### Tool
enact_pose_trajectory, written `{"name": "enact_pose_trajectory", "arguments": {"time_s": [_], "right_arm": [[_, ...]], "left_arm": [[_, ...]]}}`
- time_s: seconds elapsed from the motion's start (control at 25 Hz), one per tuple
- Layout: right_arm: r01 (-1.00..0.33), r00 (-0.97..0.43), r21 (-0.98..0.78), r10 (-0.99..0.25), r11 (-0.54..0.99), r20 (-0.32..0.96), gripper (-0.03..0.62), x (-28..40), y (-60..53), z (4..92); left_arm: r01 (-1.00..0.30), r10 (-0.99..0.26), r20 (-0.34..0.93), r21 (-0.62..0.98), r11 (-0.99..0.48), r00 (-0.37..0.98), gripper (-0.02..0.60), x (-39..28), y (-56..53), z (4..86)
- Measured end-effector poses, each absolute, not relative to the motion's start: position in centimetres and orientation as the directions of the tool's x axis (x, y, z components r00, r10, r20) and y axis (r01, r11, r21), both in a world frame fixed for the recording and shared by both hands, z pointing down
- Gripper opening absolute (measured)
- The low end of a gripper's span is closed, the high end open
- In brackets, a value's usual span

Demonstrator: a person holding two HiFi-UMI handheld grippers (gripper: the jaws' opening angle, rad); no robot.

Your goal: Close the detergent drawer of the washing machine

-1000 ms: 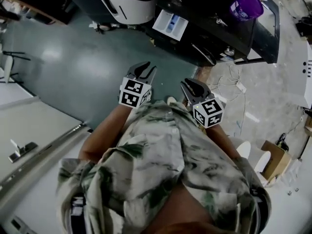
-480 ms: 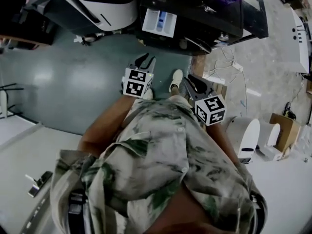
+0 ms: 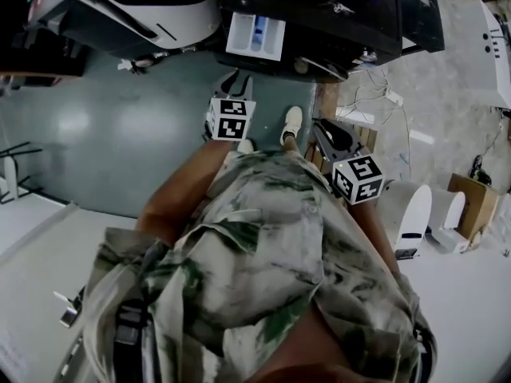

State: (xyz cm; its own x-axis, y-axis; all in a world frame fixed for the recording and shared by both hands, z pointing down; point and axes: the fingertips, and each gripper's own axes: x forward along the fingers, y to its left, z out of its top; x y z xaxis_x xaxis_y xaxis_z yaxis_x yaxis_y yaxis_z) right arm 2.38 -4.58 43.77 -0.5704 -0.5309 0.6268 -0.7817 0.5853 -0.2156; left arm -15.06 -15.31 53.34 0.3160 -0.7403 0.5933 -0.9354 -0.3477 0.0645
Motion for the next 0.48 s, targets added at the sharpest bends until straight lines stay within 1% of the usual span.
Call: {"name": "enact_pose_trajectory", "arguments": {"time_s": [0.48], "right_arm": [[-0.809,-0.533,-0.221,-0.520,0.545,0.667,0.089,4.6,-5.7,44.9]], "left_arm": [[-0.950,-0.740,0.617,0.044,-0.308,0.268,0.126,-14.8,-18.9,57.0]]}}
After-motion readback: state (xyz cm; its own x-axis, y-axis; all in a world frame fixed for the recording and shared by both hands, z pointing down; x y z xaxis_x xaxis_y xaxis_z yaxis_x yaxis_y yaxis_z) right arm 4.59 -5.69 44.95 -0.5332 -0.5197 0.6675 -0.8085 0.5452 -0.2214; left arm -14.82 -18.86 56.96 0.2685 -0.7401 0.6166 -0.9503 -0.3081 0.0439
